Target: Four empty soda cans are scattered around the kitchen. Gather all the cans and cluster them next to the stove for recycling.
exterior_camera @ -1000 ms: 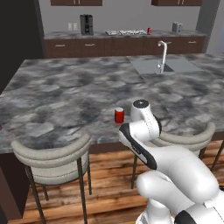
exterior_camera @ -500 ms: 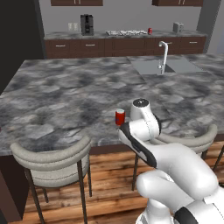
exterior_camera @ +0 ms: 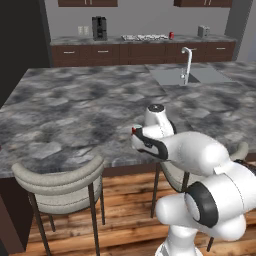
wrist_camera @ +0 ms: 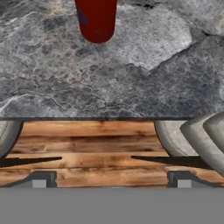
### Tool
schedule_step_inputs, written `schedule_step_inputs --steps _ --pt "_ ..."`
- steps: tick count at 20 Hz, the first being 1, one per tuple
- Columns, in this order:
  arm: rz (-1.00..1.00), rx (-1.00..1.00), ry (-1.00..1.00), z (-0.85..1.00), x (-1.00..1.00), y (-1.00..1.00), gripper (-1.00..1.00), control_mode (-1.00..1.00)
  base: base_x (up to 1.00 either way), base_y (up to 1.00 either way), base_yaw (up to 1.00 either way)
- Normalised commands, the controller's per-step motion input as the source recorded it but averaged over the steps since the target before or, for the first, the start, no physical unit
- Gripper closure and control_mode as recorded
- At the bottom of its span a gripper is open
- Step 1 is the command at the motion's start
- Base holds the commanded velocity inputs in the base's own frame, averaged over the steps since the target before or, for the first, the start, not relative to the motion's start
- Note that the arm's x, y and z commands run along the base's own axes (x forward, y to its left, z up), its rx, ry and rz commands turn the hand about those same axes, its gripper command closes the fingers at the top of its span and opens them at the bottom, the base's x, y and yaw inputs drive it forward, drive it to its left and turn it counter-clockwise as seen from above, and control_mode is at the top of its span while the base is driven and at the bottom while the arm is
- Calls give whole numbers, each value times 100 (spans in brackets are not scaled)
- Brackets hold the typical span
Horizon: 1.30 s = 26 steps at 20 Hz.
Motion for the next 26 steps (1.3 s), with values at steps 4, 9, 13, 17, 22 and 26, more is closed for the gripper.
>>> schedule_step_inputs --steps 4,9,13,17,22,26 --pt "-12 2 0 4 49 13 -100 -100 0 0 0" --pt "-11 6 4 11 60 0 -100 -100 0 0 0" --pt "-1 8 1 1 48 -26 -100 -100 0 0 0" --pt "4 0 0 0 55 -17 -100 -100 0 0 0" --pt "2 4 2 0 43 22 -100 -100 0 0 0" --pt "2 2 2 -2 40 4 -100 -100 0 0 0"
